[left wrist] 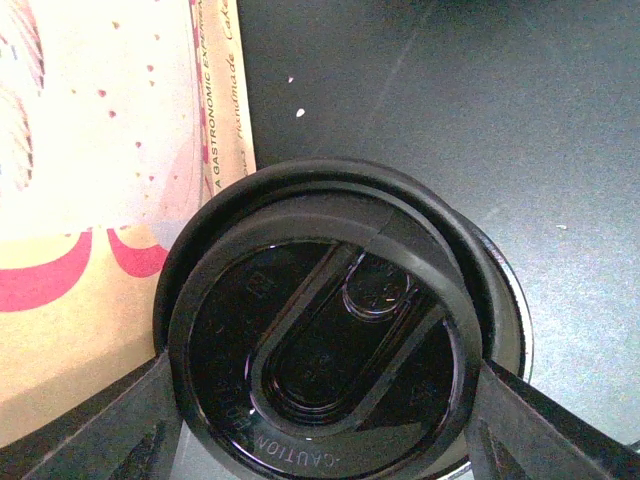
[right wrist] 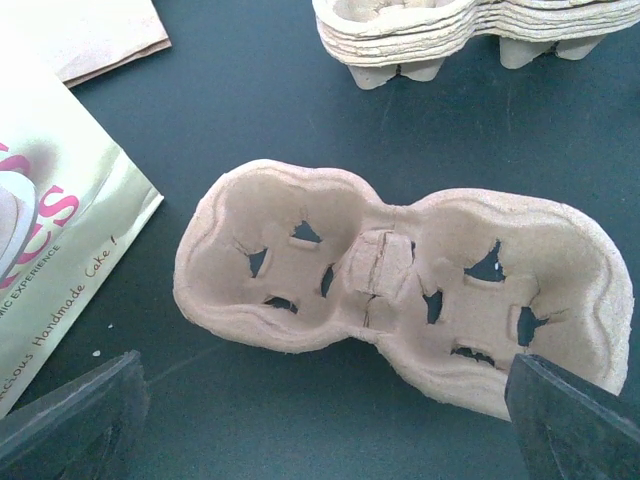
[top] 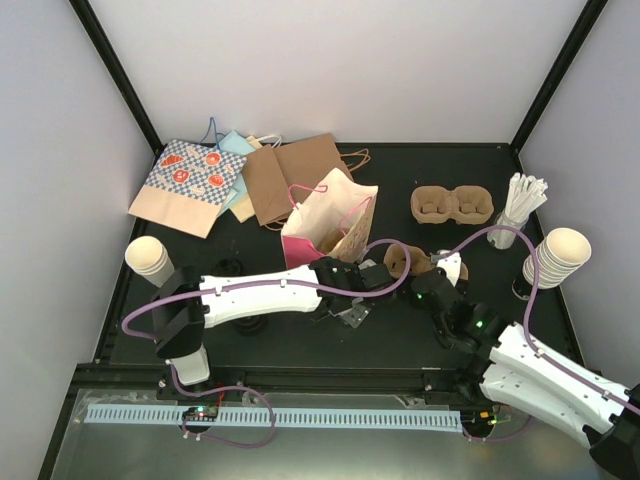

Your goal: Pack the takeout coffee

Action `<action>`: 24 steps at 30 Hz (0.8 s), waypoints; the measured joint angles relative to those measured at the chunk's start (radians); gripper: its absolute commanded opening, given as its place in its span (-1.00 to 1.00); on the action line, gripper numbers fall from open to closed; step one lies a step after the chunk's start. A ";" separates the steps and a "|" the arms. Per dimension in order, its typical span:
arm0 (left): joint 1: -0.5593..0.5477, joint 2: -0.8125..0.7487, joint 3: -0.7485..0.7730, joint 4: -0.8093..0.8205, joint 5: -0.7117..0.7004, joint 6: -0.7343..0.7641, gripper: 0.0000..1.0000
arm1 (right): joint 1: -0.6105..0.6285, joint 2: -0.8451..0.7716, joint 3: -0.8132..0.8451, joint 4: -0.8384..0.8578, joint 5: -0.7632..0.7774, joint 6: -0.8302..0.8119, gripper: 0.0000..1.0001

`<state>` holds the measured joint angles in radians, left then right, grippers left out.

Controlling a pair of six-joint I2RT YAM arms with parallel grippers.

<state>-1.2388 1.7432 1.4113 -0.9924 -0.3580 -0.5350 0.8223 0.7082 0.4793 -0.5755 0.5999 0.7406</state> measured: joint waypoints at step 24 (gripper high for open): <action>0.028 -0.028 -0.042 0.067 0.048 0.034 0.33 | 0.000 0.039 0.000 0.011 -0.019 -0.019 1.00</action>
<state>-1.2110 1.7149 1.3689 -0.9257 -0.3103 -0.5007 0.8223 0.7471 0.4793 -0.5640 0.5808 0.7216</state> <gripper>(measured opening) 0.748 0.999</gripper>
